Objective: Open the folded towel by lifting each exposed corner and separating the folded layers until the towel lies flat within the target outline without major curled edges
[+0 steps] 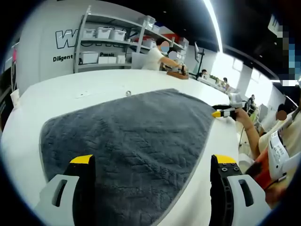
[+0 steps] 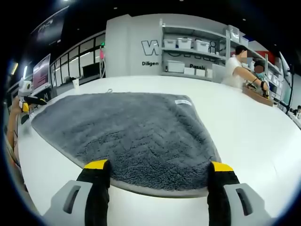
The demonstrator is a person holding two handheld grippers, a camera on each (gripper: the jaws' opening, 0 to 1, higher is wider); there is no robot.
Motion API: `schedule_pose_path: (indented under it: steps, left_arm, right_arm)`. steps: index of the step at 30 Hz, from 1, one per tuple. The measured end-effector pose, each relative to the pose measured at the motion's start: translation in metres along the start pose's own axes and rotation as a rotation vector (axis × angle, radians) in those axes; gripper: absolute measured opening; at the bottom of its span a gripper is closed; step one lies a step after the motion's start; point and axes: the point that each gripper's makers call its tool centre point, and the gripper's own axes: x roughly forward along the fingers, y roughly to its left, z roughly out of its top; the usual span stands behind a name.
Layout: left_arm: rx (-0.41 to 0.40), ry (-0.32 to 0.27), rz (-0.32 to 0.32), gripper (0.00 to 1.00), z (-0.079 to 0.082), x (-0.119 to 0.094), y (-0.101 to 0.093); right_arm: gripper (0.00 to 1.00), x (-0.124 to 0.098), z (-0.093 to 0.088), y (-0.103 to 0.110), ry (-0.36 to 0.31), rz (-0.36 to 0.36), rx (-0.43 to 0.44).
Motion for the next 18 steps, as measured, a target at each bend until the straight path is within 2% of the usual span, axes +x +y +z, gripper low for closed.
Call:
schedule_pose_path:
  steps: [5,13,18]
  left_arm:
    - [-0.021,-0.019,0.014,1.00,-0.003,-0.011,0.002]
    - [-0.056,-0.046,0.041,0.99,-0.012,-0.032,0.002]
    - [-0.075,-0.072,0.063,0.99,-0.022,-0.053,-0.001]
  right_arm:
    - [0.92,-0.010,0.005,0.004,0.015,-0.015,-0.017]
    - [0.99,-0.027,0.021,0.020,-0.034,-0.002,0.031]
    - [0.99,-0.037,0.025,0.043,-0.020,0.038,0.016]
